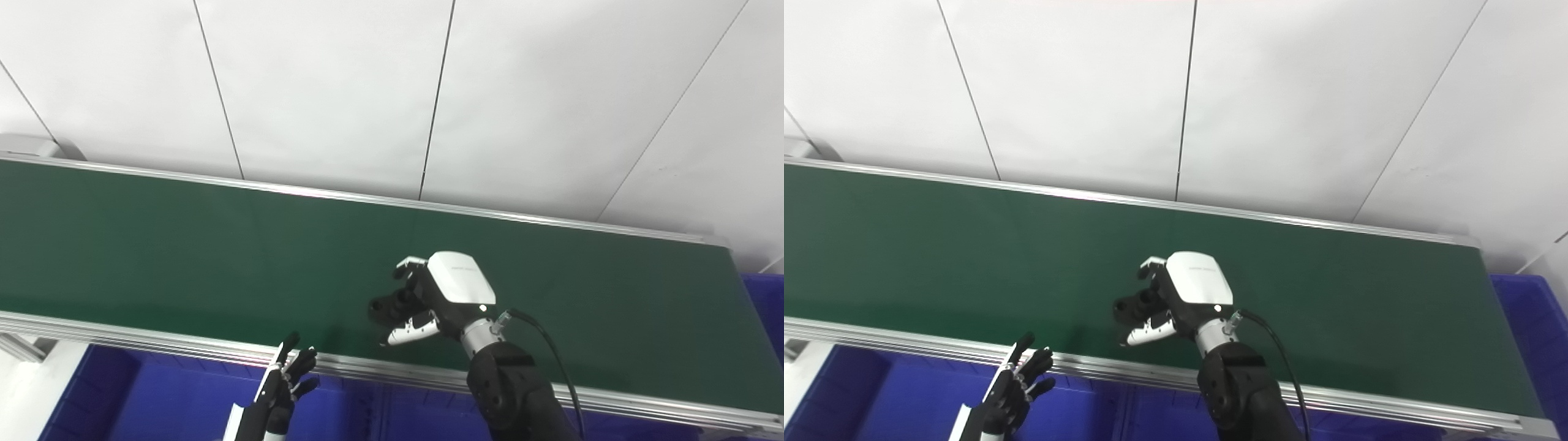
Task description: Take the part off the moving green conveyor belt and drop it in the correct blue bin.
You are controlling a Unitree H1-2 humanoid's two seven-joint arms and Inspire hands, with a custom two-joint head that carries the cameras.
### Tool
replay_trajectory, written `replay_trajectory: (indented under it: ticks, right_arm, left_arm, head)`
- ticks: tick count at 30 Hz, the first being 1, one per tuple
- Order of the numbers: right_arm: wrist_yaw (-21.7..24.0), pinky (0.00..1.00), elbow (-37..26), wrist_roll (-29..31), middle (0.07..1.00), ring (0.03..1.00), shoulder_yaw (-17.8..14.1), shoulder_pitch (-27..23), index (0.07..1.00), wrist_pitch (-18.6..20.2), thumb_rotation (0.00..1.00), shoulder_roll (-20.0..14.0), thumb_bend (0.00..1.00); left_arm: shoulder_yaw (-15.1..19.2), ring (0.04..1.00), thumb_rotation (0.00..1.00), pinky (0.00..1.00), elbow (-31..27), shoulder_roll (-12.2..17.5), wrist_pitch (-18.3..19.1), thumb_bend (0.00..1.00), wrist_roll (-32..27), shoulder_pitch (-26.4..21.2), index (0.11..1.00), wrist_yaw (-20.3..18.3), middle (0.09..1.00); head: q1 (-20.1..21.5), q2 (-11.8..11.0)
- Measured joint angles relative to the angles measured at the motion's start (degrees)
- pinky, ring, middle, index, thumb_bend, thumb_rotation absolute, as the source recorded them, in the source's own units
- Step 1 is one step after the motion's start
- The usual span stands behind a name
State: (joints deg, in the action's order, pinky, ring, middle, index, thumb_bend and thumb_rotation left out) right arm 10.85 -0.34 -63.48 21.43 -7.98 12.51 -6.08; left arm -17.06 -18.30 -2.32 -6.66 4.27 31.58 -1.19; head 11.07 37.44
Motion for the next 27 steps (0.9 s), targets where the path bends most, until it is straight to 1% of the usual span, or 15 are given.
replay_trajectory:
  ticks: [2,3,6,8,11,16,19,23,24,27]
  right_arm:
    - [-0.2,0.2,1.7,-1.2,0.356,0.272,1.3,-1.3,0.489,0.0,0.14,-1.1,0.51]
    - [-0.2,0.18,2.0,-1.4,0.327,0.249,1.7,-1.6,0.484,0.1,0.13,-1.5,0.51]
    - [-0.6,0.14,2.3,-1.6,0.281,0.201,2.0,-1.6,0.475,0.4,0.12,-2.1,0.51]
    - [-0.6,0.13,2.2,-1.4,0.285,0.198,2.1,-1.3,0.478,0.8,0.12,-2.2,0.51]
    - [-0.6,0.15,1.9,-1.2,0.321,0.221,2.2,-0.8,0.486,1.8,0.13,-2.8,0.51]
    - [-0.4,0.16,1.1,-1.0,0.329,0.233,2.5,-0.7,0.483,3.3,0.13,-3.6,0.51]
    - [-0.1,0.19,0.6,-0.6,0.372,0.274,2.6,-0.7,0.487,3.8,0.14,-4.3,0.51]
    - [0.4,0.22,0.2,0.2,0.397,0.3,2.9,-0.9,0.49,3.9,0.14,-5.3,0.51]
    - [0.8,0.22,0.0,0.5,0.398,0.301,2.9,-0.9,0.49,4.0,0.14,-5.5,0.51]
    - [2.4,0.2,-1.1,0.7,0.355,0.271,3.1,-1.1,0.486,4.2,0.14,-6.0,0.51]
  left_arm:
    - [-0.1,0.895,1.0,0.83,-0.5,0.0,0.0,0.88,0.0,0.1,0.96,0.0,0.885]
    - [-0.2,0.893,1.0,0.83,-0.7,0.0,0.0,0.88,0.0,0.1,0.96,0.0,0.884]
    - [-0.1,0.89,0.99,0.83,-0.8,0.0,0.0,0.89,0.0,0.6,0.958,0.1,0.882]
    - [-0.1,0.891,0.99,0.83,-0.8,0.0,0.0,0.89,0.0,0.8,0.957,0.0,0.883]
    - [-0.1,0.895,0.99,0.84,-1.1,0.1,0.0,0.88,-0.2,0.8,0.96,0.0,0.886]
    - [0.0,0.889,0.99,0.83,-1.2,0.2,0.3,0.88,-0.2,0.8,0.962,0.0,0.884]
    - [0.0,0.887,0.98,0.83,-1.2,0.3,0.3,0.88,-0.2,0.8,0.963,0.0,0.883]
    - [0.0,0.887,0.98,0.83,-1.2,0.3,0.3,0.89,-0.2,0.8,0.962,0.0,0.885]
    - [0.0,0.887,0.98,0.83,-1.2,0.3,0.4,0.89,-0.2,0.8,0.961,0.0,0.885]
    - [0.0,0.885,0.99,0.83,-1.2,0.3,0.4,0.9,-0.2,0.8,0.961,0.0,0.883]
  head:
    - [-0.1,0.3]
    - [0.0,0.6]
    - [0.2,0.7]
    - [0.3,0.8]
    - [0.4,0.9]
    - [0.4,0.9]
    - [0.6,0.9]
    - [0.7,0.9]
    - [0.7,0.9]
    - [1.2,1.1]
